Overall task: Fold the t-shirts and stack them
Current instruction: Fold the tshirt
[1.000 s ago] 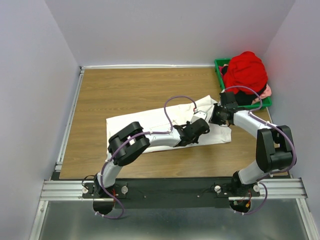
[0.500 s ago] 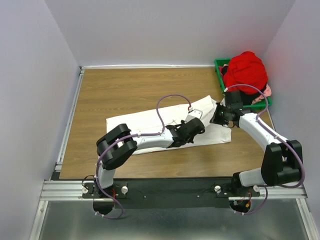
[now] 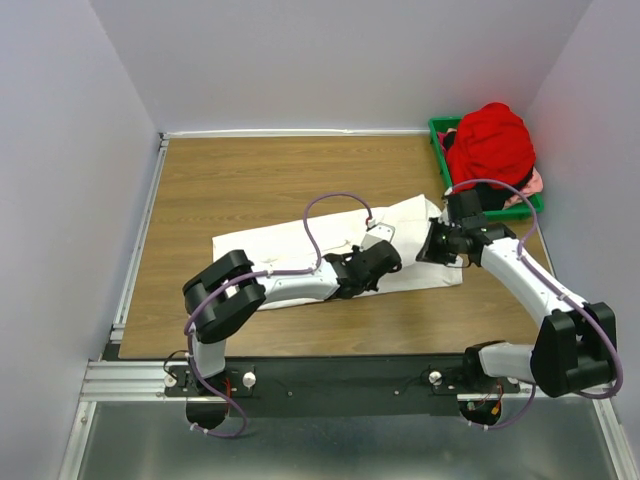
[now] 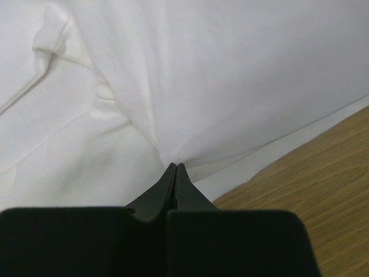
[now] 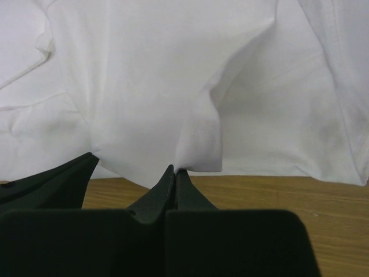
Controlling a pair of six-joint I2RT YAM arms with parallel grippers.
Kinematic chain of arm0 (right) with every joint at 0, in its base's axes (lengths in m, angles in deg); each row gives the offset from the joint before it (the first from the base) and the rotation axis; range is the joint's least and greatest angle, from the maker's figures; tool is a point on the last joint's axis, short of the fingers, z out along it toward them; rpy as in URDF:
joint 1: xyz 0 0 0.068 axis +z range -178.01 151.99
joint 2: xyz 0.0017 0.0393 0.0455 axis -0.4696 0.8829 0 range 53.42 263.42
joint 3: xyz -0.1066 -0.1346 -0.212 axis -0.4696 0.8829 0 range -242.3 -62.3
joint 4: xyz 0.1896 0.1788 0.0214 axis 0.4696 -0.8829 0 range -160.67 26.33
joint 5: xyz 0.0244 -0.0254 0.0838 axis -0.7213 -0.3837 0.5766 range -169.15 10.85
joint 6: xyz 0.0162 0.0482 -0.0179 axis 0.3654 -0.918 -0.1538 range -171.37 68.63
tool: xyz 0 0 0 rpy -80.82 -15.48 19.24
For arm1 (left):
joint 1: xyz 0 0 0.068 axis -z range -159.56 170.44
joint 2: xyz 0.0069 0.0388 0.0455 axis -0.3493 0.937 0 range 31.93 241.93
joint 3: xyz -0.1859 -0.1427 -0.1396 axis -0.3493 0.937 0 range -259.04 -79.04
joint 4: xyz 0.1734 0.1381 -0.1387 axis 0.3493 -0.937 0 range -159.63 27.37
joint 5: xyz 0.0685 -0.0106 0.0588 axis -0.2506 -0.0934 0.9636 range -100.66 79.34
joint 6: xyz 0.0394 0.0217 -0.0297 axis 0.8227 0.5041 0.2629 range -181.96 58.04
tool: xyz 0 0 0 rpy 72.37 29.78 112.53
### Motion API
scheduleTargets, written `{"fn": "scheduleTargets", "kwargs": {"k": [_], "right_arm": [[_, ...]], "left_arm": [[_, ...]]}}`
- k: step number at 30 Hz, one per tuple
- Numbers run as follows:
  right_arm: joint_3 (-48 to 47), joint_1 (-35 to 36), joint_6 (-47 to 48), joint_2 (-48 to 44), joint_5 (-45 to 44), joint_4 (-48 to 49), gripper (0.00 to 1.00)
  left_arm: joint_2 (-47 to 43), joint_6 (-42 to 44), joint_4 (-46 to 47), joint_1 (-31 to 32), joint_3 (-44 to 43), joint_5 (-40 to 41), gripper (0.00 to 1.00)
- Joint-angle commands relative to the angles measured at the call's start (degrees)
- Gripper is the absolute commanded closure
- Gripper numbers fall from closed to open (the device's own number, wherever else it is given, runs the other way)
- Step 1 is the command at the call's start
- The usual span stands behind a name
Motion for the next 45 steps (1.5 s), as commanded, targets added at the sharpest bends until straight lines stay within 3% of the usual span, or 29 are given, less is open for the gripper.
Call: {"fn": "scheduleTargets", "kwargs": {"k": [1,8,10,11,15,16,23,29,36,45], "right_arm": [[2.1,0.5,-1.8,-2.1,-0.8,-2.4,0.99],[3.5,1.4,-2.9,-3.4,-1.3,-3.1,0.98],[3.4,1.5,-2.9,-3.7,-1.3,-3.6,0.91],[3.3,1.5,-2.9,-4.0,-1.5,-4.2,0.77],[2.5,1.6,-2.9,-5.5,-2.9,-7.0,0.5],[1.9,1.6,-2.9,-5.9,-3.2,-7.7,0.48],[-1.8,1.6,-2.2,-5.8,-6.4,-9.5,0.38],[-2.8,1.6,-1.1,0.1,-6.7,-1.2,0.37],[-5.2,1.7,-1.2,13.5,-2.4,11.0,0.38],[-12.2,1.7,0.5,27.7,-8.0,13.7,0.38]], "left_arm": [[-1.9,-0.9,-3.4,0.6,1.6,2.8,1.0],[-2.5,-1.0,-3.4,0.9,2.0,2.1,1.0],[-2.7,-1.1,-3.4,0.9,2.0,1.4,0.81],[-3.2,-1.3,-3.4,0.9,2.0,1.2,0.6],[-5.7,-1.6,-3.5,0.8,2.0,-0.2,0.36],[-7.1,-1.6,-3.4,0.8,2.3,-0.7,0.32],[-11.7,0.5,1.4,-4.6,6.3,-6.3,0.26],[-14.2,4.6,8.2,-13.5,12.1,-7.5,0.26],[-13.8,7.9,16.2,-23.4,15.0,-8.4,0.26],[-10.0,6.5,21.6,-27.4,20.4,-9.2,0.26]]}}
